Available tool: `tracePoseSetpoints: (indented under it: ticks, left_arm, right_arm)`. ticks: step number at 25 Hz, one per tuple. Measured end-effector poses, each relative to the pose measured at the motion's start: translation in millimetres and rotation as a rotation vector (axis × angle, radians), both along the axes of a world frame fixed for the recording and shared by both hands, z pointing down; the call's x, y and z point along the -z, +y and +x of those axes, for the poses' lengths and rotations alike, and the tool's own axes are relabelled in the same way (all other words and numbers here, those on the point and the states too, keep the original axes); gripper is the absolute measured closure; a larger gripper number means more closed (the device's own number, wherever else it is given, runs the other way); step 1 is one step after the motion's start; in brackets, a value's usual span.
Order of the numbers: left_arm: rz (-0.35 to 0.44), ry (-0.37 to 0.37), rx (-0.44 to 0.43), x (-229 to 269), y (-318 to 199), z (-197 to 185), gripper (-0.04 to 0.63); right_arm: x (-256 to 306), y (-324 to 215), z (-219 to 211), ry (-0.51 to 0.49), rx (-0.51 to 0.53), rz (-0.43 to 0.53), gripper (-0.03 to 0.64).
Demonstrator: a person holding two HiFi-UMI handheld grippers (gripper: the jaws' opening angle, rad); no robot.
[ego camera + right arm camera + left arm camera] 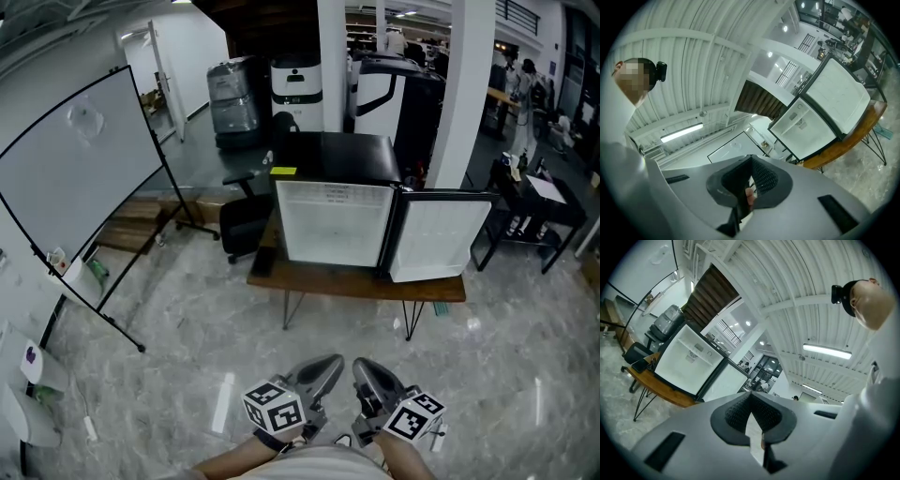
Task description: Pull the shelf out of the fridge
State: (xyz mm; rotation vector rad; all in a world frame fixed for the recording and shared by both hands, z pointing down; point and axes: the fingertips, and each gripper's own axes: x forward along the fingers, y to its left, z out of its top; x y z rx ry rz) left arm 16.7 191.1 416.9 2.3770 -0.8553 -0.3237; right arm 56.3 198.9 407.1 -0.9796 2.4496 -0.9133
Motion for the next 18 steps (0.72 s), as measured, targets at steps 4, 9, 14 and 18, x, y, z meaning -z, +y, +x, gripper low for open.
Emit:
tracePoseSetpoints:
  ticks: [4, 9, 14, 18]
  left_arm:
    - [-0.004, 0.039, -0.008, 3, 1, 3, 0.589]
    - [0.007, 0.083, 0.022, 9, -1, 4, 0.589]
    - [0.003, 0.083, 0.030, 11, -4, 12, 0.589]
    - [-0.018, 0.078, 0.050, 8, -7, 24, 0.589]
  right_arm:
    - [0, 0, 6, -0.048, 0.010, -0.015, 0.597]
    - [8, -3, 19, -0.132, 0.028, -0.015, 0.597]
    - [12, -7, 29, -0.166, 0.048, -0.015, 0.597]
    - [13, -11, 40, -0.197, 0.055, -0.020, 0.597]
